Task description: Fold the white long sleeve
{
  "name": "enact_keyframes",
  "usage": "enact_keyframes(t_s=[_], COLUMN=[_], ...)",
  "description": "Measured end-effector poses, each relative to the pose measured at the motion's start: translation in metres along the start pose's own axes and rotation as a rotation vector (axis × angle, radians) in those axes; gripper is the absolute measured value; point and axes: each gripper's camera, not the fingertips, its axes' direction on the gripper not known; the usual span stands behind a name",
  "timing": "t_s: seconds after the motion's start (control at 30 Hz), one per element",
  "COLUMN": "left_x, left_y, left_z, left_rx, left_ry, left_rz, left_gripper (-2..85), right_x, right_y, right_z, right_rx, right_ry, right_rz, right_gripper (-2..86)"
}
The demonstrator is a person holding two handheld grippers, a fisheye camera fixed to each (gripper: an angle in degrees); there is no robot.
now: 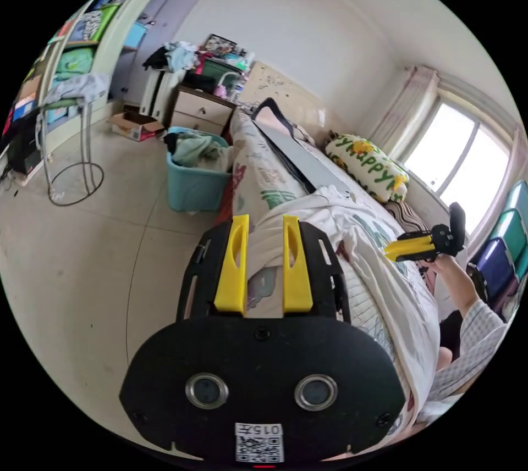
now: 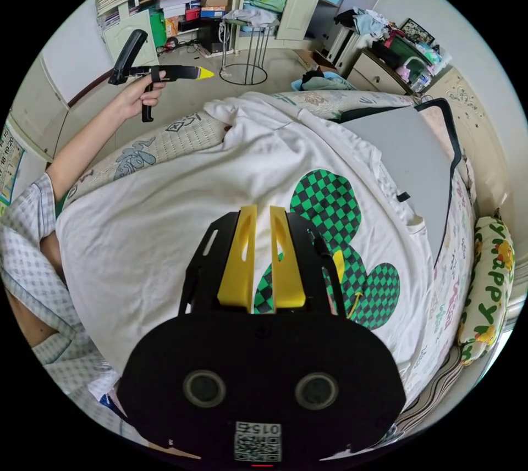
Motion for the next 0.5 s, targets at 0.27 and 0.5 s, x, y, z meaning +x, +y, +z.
enact_keyframes(t_s=[0.27,0.5], left_x=[0.117,0.179], left_y=[-0.062,-0.124], left_z=[0.066,0.17], left_rx=[-0.108,-0.315], left_ry=[-0.043,0.02], left_rz=[0.328,0.29], left_gripper=[7.8,11.3], right_x=[0.113,0.209], right_y=[0.019,0.072], right_z=[-0.001,0.01], right_rx=[0.037,0.066], right_ry=[0.222,0.25], right_rz=[0.371,0.735], right_gripper=[4.9,5.4])
